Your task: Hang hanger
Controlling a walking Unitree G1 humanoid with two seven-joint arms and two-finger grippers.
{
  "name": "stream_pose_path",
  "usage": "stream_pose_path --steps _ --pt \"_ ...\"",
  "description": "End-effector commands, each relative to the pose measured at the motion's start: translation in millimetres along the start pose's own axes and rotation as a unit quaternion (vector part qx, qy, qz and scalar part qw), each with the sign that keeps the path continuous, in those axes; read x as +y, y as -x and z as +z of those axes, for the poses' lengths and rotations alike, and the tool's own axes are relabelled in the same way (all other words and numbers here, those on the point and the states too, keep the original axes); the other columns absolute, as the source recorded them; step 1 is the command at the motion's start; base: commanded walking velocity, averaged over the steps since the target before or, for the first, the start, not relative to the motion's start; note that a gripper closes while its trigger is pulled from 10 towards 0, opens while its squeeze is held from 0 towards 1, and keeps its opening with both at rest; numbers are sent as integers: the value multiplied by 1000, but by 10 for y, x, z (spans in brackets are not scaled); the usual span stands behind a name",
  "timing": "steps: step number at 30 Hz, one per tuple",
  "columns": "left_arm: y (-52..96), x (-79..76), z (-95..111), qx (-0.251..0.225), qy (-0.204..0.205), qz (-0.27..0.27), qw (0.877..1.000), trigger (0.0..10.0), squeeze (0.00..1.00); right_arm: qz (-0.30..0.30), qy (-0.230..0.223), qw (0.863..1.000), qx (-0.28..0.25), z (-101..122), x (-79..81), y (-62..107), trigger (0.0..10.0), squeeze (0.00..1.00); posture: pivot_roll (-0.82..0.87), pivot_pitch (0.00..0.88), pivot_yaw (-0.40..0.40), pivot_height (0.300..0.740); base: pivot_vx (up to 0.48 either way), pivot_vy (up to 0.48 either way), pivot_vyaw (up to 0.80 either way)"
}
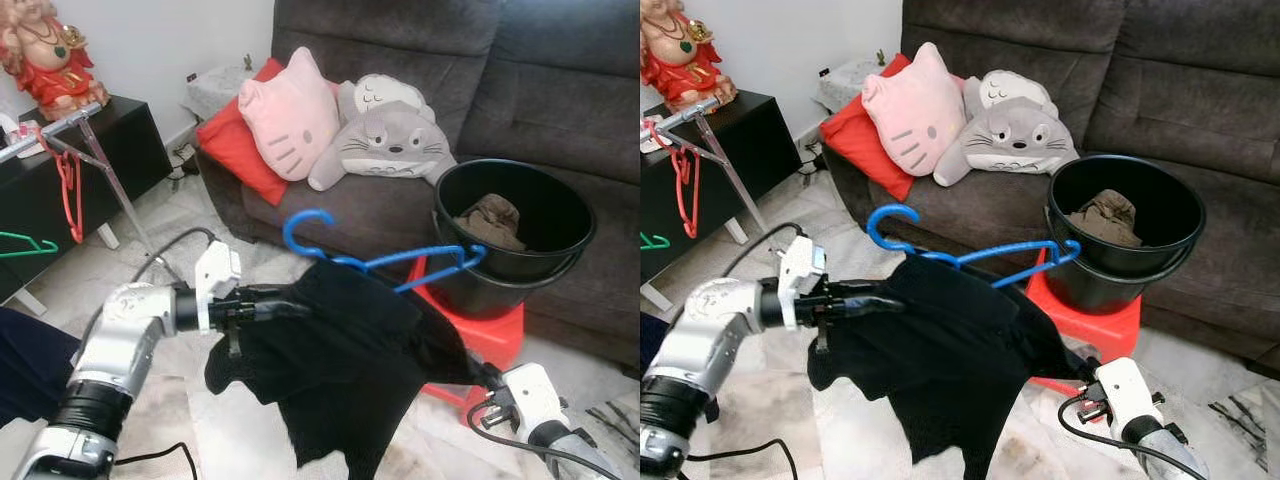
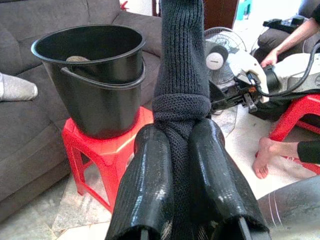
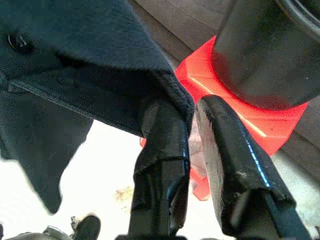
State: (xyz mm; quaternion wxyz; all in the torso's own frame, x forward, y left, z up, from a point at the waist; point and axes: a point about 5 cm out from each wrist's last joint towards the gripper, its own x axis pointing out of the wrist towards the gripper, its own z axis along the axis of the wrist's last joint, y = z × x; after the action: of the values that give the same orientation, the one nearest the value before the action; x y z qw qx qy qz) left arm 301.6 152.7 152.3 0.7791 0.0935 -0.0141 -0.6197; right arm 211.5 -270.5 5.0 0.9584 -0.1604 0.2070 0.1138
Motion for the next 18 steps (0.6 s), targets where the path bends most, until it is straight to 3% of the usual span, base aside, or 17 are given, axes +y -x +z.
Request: stream_pose_path --steps 1,8,14,17,18 --pt "-42 -12 55 4 -27 -6 1000 10000 0 6 1 1000 9 -24 1 16 10000 1000 -194 0 49 740 0 0 0" --pt "-120 -7 11 12 -30 12 999 10000 0 49 27 998 20 -15 48 28 10000 1000 -202 0 50 740 0 0 0" --pt "-141 3 -17 15 -31 33 999 10000 0 48 26 998 25 -19 38 39 10000 1000 -202 0 48 740 0 0 0" --pt "-138 12 -20 17 -30 38 999 10000 0 46 20 998 36 -39 21 45 10000 1000 -203 2 47 740 0 0 0" --pt "-132 19 -27 19 -31 42 998 10000 0 40 -6 998 43 -59 4 48 10000 1000 -203 5 46 740 0 0 0"
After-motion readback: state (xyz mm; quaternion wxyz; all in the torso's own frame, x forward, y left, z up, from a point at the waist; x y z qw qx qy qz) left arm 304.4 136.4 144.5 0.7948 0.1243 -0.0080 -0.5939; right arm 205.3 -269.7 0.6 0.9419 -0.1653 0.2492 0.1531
